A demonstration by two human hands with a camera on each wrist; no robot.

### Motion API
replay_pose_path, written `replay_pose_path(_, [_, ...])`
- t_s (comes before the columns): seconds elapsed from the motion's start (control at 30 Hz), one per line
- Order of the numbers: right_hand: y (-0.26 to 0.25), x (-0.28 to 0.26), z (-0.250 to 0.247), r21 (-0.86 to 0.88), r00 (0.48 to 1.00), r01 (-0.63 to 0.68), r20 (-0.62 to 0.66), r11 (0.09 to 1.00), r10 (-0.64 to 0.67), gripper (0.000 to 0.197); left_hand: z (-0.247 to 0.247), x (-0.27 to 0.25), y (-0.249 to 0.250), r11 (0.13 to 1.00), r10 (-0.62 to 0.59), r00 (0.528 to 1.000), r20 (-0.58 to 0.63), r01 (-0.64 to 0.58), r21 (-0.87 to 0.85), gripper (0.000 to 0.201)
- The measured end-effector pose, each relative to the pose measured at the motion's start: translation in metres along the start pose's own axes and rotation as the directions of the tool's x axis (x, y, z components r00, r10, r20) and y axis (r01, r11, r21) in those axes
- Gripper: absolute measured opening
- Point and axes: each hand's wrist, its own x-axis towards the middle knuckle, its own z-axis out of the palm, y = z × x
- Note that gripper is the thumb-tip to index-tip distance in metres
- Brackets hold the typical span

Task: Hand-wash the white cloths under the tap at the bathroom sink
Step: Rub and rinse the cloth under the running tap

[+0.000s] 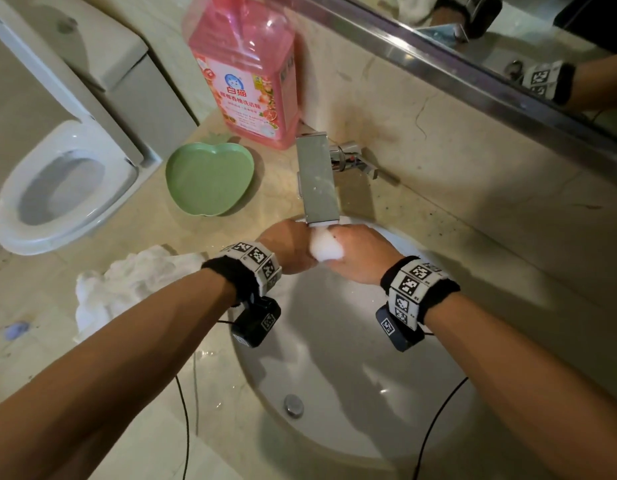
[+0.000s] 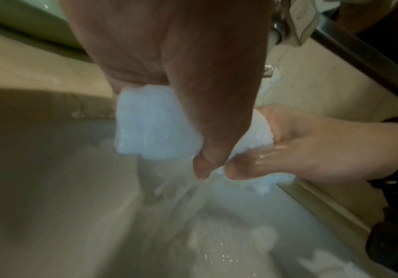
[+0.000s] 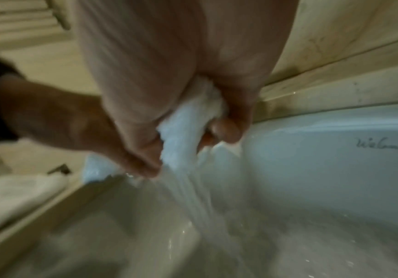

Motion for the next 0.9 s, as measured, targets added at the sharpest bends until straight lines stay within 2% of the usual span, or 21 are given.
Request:
replay_pose_path(0.07, [0.0,0.0,-0.004,0.186,0.993,-0.071,0.105,0.98,0.052,0.059,-0.004,-0.007,-0.011,0.997,0.006,0.999,-0.043,-0.009,-0.082,0.055])
replay_pose_path(0.13, [-0.002,0.002,-0.008,0.362,0.98,-0.147,0.177,0.921,0.086,0.058,-0.008,-0.015,-0.021,0.985,0.04,0.998,-0.057,-0.049,-0.163,0.058])
replay_pose_path(0.23, [-0.012,0.008,-0.012,0.552,0.984,-0.156,0.16,0.819,0.08,0.049,-0.01,-0.027,-0.03,0.957,0.043,0.994,-0.097,-0.069,-0.282,0.054])
replay_pose_path(0.33, [-0.025,0.017,-0.012,0.532,0.993,-0.109,0.092,0.84,0.071,0.023,-0.011,-0.036,-0.038,0.946,0.002,0.997,-0.075,-0.026,-0.324,0.055])
replay_pose_path(0.37, [-0.027,0.018,-0.011,0.51,0.996,-0.09,0.066,0.855,0.065,0.024,-0.013,-0.039,-0.04,0.941,-0.024,0.998,-0.052,0.005,-0.34,0.059])
replay_pose_path(0.4, [-0.027,0.018,-0.011,0.501,0.998,-0.07,0.033,0.863,0.062,0.034,-0.015,-0.041,-0.042,0.93,-0.049,0.998,-0.035,0.033,-0.365,0.061])
replay_pose_path(0.47, [-0.028,0.015,-0.01,0.534,0.996,-0.058,-0.025,0.844,0.084,0.043,-0.017,-0.043,-0.044,0.916,-0.077,0.997,0.0,0.071,-0.395,0.065])
replay_pose_path(0.53, [-0.028,0.012,-0.008,0.572,0.99,-0.048,-0.079,0.819,0.113,0.032,-0.019,-0.041,-0.042,0.916,-0.082,0.994,0.074,0.104,-0.386,0.073])
replay_pose_path(0.6, [-0.028,0.008,-0.008,0.565,0.985,-0.005,-0.138,0.825,0.101,0.022,-0.019,-0.033,-0.037,0.94,-0.077,0.987,0.14,0.119,-0.32,0.073])
replay_pose_path(0.67, [-0.024,0.005,-0.009,0.469,0.985,-0.033,-0.136,0.882,0.109,0.027,-0.018,-0.023,-0.03,0.961,-0.057,0.986,0.159,0.097,-0.259,0.065])
replay_pose_path(0.73, [-0.016,0.0,-0.014,0.446,0.988,-0.074,-0.087,0.892,0.126,0.038,-0.015,-0.016,-0.022,0.968,-0.032,0.991,0.128,0.063,-0.242,0.061])
replay_pose_path(0.83, [-0.005,-0.01,-0.022,0.612,0.976,-0.185,0.024,0.769,0.216,0.039,-0.009,-0.009,-0.015,0.977,-0.008,1.0,-0.015,0.005,-0.215,0.045])
replay_pose_path(0.9, [0.001,-0.013,-0.023,0.618,0.965,-0.239,0.068,0.749,0.252,0.043,-0.006,-0.006,-0.01,0.972,0.001,0.995,-0.099,-0.024,-0.232,0.038])
